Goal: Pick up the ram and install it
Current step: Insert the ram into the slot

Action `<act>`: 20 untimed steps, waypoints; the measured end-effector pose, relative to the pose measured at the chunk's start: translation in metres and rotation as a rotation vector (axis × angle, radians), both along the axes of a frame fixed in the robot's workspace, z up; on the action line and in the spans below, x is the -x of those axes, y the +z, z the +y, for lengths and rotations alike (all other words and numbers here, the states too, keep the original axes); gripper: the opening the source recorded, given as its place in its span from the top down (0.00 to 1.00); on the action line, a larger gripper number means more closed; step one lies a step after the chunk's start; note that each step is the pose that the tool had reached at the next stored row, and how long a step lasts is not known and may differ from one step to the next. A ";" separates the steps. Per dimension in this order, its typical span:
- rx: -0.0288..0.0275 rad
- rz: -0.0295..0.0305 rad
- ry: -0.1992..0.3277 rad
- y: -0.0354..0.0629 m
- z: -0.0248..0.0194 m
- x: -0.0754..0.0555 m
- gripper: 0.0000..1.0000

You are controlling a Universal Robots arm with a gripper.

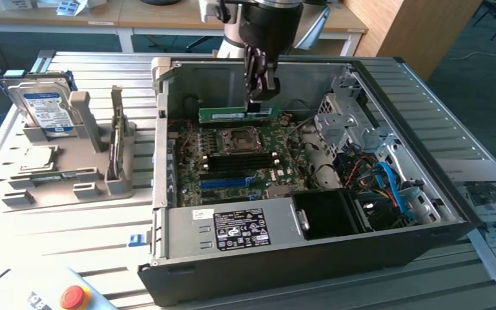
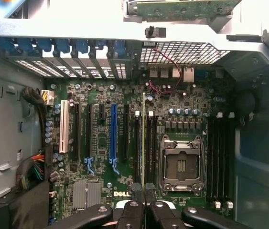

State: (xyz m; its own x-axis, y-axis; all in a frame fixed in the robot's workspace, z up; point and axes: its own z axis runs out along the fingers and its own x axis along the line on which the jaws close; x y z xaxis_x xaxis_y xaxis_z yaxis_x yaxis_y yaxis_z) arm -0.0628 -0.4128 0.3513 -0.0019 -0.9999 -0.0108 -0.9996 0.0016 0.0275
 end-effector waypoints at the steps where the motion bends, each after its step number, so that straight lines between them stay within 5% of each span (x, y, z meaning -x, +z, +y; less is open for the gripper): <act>1: 0.0000 0.0001 0.000 -0.0015 0.0000 0.000 0.88; 20: 0.0000 0.0001 0.000 -0.0347 0.0000 0.000 0.88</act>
